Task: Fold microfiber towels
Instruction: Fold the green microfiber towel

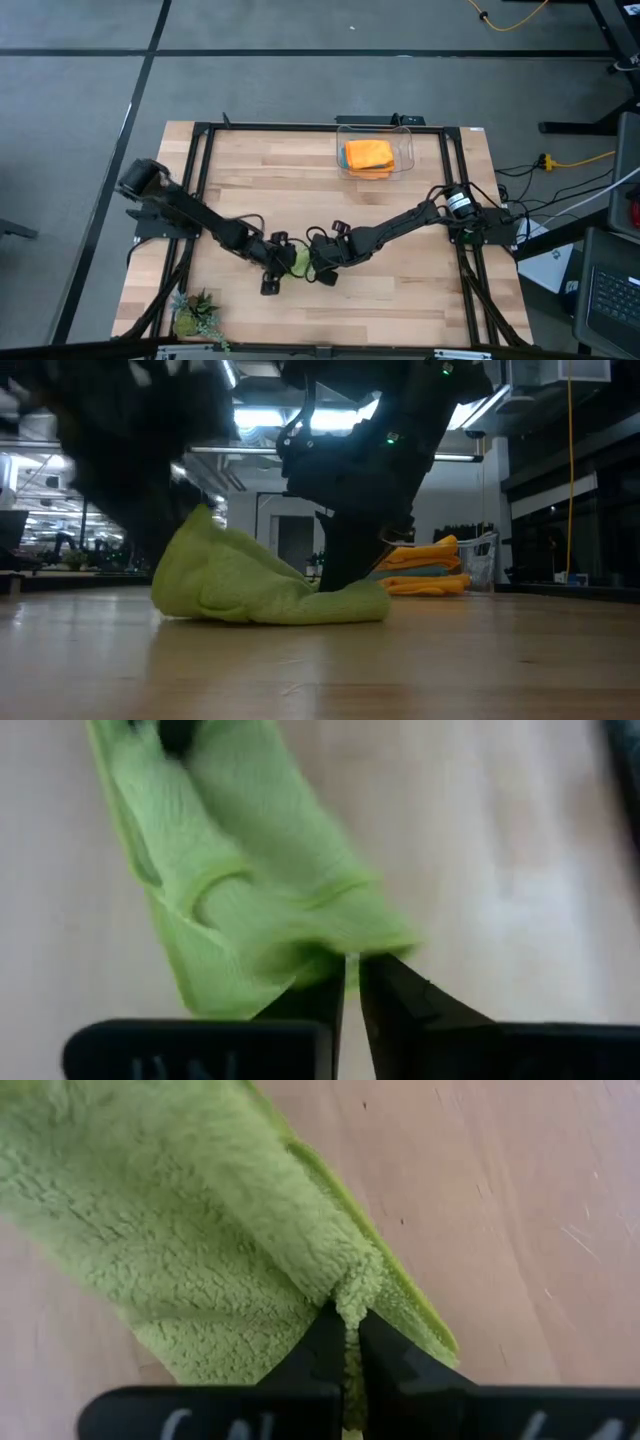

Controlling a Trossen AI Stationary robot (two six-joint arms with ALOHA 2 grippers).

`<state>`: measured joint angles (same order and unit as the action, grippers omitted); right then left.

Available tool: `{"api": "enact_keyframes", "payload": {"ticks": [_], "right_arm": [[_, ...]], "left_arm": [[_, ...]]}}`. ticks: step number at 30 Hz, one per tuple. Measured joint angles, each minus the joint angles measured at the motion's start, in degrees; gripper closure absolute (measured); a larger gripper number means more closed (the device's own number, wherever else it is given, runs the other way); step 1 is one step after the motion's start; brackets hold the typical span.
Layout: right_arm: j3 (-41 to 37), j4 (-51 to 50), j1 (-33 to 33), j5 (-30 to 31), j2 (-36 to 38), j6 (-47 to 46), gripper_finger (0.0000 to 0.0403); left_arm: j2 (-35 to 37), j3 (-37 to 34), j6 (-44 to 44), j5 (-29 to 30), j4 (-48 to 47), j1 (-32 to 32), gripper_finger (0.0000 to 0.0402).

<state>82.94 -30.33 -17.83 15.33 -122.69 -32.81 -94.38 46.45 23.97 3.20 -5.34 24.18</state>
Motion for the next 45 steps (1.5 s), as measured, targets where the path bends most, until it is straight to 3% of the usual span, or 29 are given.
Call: {"api": "enact_keyframes", "payload": {"ticks": [5, 11, 18, 24, 33, 38, 45], "right_arm": [[-0.1, 0.0, 0.1, -0.4, -0.1, 0.0, 0.0395], [-0.2, 0.2, 0.1, -0.6, -0.2, 0.1, 0.0395], [-0.3, 0.4, 0.1, -0.8, -0.2, 0.4, 0.0395], [-0.3, 0.5, 0.1, -1.3, -0.2, 1.6, 0.0395], [-0.3, 0.7, 0.1, -1.5, -0.2, 1.6, 0.0390], [-0.3, 1.2, 0.1, -1.5, 0.0, 2.5, 0.0356], [-0.7, -0.5, 0.2, 0.0, 2.8, 5.2, 0.0255]], "left_arm": [[9.2, 0.1, 1.2, 1.6, -8.5, 0.4, 0.0364], [12.4, 0.3, -1.2, 6.6, -1.4, 2.3, 0.0365], [3.2, 0.3, -2.1, 9.5, 8.7, 2.5, 0.0364], [-3.3, 0.3, -1.8, 16.8, 8.0, 2.5, 0.0372], [-11.9, 0.8, 2.8, 18.0, 9.0, 2.3, 0.0378], [-12.6, 0.9, 4.0, 18.3, 9.2, 2.4, 0.0378], [-12.3, 0.8, 4.0, 17.8, 9.0, 3.0, 0.0378]]}}
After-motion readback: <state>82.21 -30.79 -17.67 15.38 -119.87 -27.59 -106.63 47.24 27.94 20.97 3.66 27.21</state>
